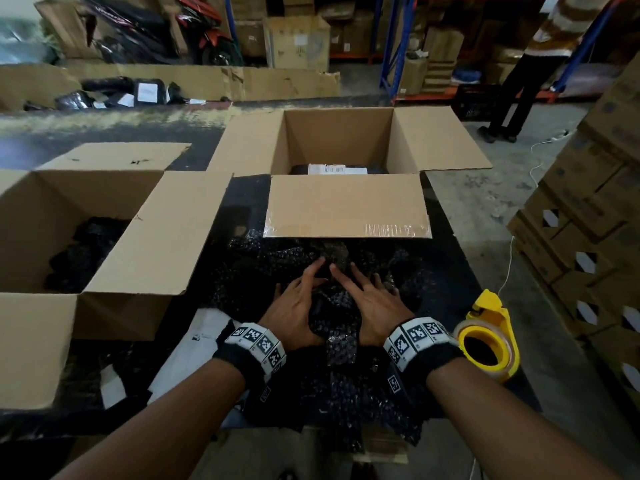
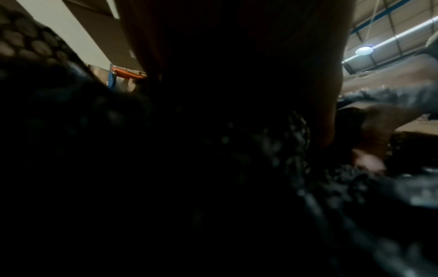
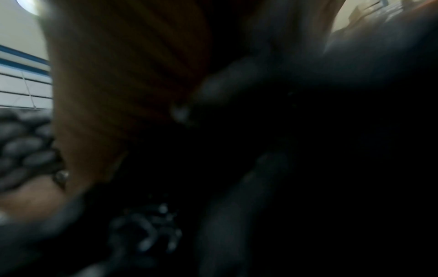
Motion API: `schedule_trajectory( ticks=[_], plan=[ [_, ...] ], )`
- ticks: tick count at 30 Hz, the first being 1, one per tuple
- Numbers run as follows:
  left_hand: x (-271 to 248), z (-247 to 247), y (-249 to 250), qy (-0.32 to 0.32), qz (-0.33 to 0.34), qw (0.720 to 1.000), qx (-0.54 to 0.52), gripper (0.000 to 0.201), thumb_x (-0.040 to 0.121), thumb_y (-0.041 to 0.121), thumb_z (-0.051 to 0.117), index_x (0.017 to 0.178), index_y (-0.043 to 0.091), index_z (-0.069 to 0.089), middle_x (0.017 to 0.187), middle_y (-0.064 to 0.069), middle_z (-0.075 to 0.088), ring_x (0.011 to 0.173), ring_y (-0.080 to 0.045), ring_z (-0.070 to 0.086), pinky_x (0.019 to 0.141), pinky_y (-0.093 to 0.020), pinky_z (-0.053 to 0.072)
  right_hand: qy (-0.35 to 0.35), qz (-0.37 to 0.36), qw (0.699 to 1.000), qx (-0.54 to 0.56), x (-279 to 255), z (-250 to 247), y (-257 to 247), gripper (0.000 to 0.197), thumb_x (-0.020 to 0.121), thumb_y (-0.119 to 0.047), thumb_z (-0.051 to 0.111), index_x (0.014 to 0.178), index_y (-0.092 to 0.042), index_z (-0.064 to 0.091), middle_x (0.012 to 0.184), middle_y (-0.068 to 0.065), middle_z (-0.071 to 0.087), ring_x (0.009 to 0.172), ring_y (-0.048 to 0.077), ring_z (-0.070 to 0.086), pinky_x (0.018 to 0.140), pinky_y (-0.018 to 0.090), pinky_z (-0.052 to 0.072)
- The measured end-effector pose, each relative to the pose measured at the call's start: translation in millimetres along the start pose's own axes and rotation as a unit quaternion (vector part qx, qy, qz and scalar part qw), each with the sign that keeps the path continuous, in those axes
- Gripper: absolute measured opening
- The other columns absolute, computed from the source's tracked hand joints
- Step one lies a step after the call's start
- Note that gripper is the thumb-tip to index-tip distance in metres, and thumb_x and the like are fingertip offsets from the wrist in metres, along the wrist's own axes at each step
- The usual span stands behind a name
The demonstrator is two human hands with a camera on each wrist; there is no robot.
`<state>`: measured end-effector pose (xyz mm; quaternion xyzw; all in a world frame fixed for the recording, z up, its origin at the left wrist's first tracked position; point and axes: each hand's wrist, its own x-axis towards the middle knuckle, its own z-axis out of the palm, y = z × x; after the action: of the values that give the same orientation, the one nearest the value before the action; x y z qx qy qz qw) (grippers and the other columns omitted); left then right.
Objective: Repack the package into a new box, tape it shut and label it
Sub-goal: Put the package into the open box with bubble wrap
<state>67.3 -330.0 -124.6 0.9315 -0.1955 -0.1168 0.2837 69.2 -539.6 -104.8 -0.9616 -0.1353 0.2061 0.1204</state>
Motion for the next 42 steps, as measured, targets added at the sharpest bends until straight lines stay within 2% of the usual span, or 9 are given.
schedule_trajectory(
  ticks=[2, 10, 13, 15, 17, 21, 23, 33, 42],
  plan=[
    [3.0, 0.8, -1.8, -0.021, 0.0, 0.999, 0.035, 0.14, 0.063, 0.055, 0.086, 0.158, 0.043, -0.016, 0.163, 0.008, 0.031, 0.154, -0.019, 0.02, 0.12, -0.068, 0.014, -0.003, -0.001, 1.0, 0.003, 3.9, -0.8, -2.1, 0.116, 0.078, -0.034, 0.078, 0.153, -0.055, -0.008, 0.17, -0.002, -0.007, 0.152, 0.048, 0.007, 0.117, 0.069, 0.016],
    [9.5, 14.9, -11.0, 0.027, 0.0, 0.997, 0.07, 0.113, 0.069, 0.046, 0.084, 0.161, 0.032, 0.021, 0.17, -0.001, 0.007, 0.156, -0.029, 0.011, 0.123, -0.057, 0.024, 0.081, -0.011, 0.996, 0.023, 6.6, -2.0, -5.1, 0.082, 0.084, -0.029, 0.072, 0.152, -0.047, 0.029, 0.164, -0.002, 0.03, 0.136, 0.035, 0.05, 0.11, 0.048, 0.046],
    [9.2, 13.7, -6.0, 0.007, -0.051, 0.992, 0.113, 0.108, 0.073, 0.053, 0.079, 0.159, 0.044, 0.016, 0.171, 0.003, -0.01, 0.157, -0.032, -0.009, 0.119, -0.073, 0.008, 0.096, -0.009, 0.995, 0.022, 4.5, -5.4, -12.2, 0.069, 0.086, -0.031, 0.067, 0.148, -0.044, 0.038, 0.157, -0.005, 0.042, 0.127, 0.035, 0.058, 0.106, 0.049, 0.049],
    [9.0, 11.6, 1.1, -0.03, -0.081, 0.989, 0.119, 0.107, 0.077, 0.052, 0.077, 0.159, 0.047, 0.008, 0.172, 0.005, -0.003, 0.158, -0.031, -0.008, 0.115, -0.075, 0.004, 0.102, -0.004, 0.995, 0.02, 3.6, -5.0, -15.3, 0.064, 0.087, -0.034, 0.067, 0.144, -0.045, 0.041, 0.152, -0.005, 0.048, 0.123, 0.034, 0.061, 0.103, 0.049, 0.051],
    [8.7, 9.5, 5.1, -0.035, -0.078, 0.991, 0.101, 0.101, 0.083, 0.042, 0.076, 0.161, 0.041, 0.012, 0.172, 0.0, 0.008, 0.158, -0.031, 0.003, 0.12, -0.067, 0.014, 0.109, -0.003, 0.994, 0.025, 1.9, -5.2, -17.8, 0.061, 0.087, -0.03, 0.066, 0.142, -0.044, 0.044, 0.148, -0.003, 0.052, 0.12, 0.036, 0.062, 0.101, 0.049, 0.052],
    [6.3, 1.0, 7.0, 0.033, -0.051, 0.997, 0.056, 0.089, 0.083, 0.009, 0.068, 0.159, 0.035, 0.029, 0.167, -0.004, 0.027, 0.15, -0.027, 0.037, 0.118, -0.041, 0.04, 0.145, -0.004, 0.989, 0.019, -1.0, -6.8, -22.7, 0.062, 0.089, -0.017, 0.061, 0.144, -0.039, 0.044, 0.148, 0.0, 0.051, 0.119, 0.037, 0.062, 0.099, 0.049, 0.053],
    [2.9, -3.7, 10.6, 0.073, -0.046, 0.996, 0.038, 0.093, 0.079, -0.001, 0.066, 0.157, 0.037, 0.034, 0.167, -0.001, 0.029, 0.143, -0.025, 0.046, 0.113, -0.039, 0.045, 0.179, -0.007, 0.983, 0.028, -2.9, -6.6, -24.8, 0.064, 0.09, -0.019, 0.063, 0.147, -0.039, 0.041, 0.155, 0.0, 0.045, 0.122, 0.036, 0.061, 0.101, 0.047, 0.053],
    [-17.6, -43.2, 29.9, 0.18, 0.044, 0.982, 0.04, 0.095, 0.072, -0.005, 0.071, 0.153, 0.035, 0.044, 0.163, -0.003, 0.038, 0.14, -0.027, 0.051, 0.104, -0.042, 0.054, 0.334, -0.042, 0.94, 0.057, -17.8, -11.7, -35.7, 0.075, 0.078, -0.005, 0.078, 0.146, -0.024, 0.053, 0.145, 0.017, 0.057, 0.117, 0.036, 0.067, 0.095, 0.042, 0.057],
    [-21.7, -108.7, 60.0, 0.294, 0.142, 0.945, 0.029, 0.086, 0.075, 0.005, 0.08, 0.15, 0.033, 0.05, 0.162, 0.004, 0.039, 0.14, -0.017, 0.051, 0.107, -0.036, 0.052, 0.442, -0.105, 0.888, 0.075, -32.9, -74.3, -61.1, 0.066, 0.085, -0.028, 0.074, 0.147, -0.024, 0.051, 0.152, 0.011, 0.051, 0.124, 0.03, 0.064, 0.101, 0.042, 0.054]
  ],
)
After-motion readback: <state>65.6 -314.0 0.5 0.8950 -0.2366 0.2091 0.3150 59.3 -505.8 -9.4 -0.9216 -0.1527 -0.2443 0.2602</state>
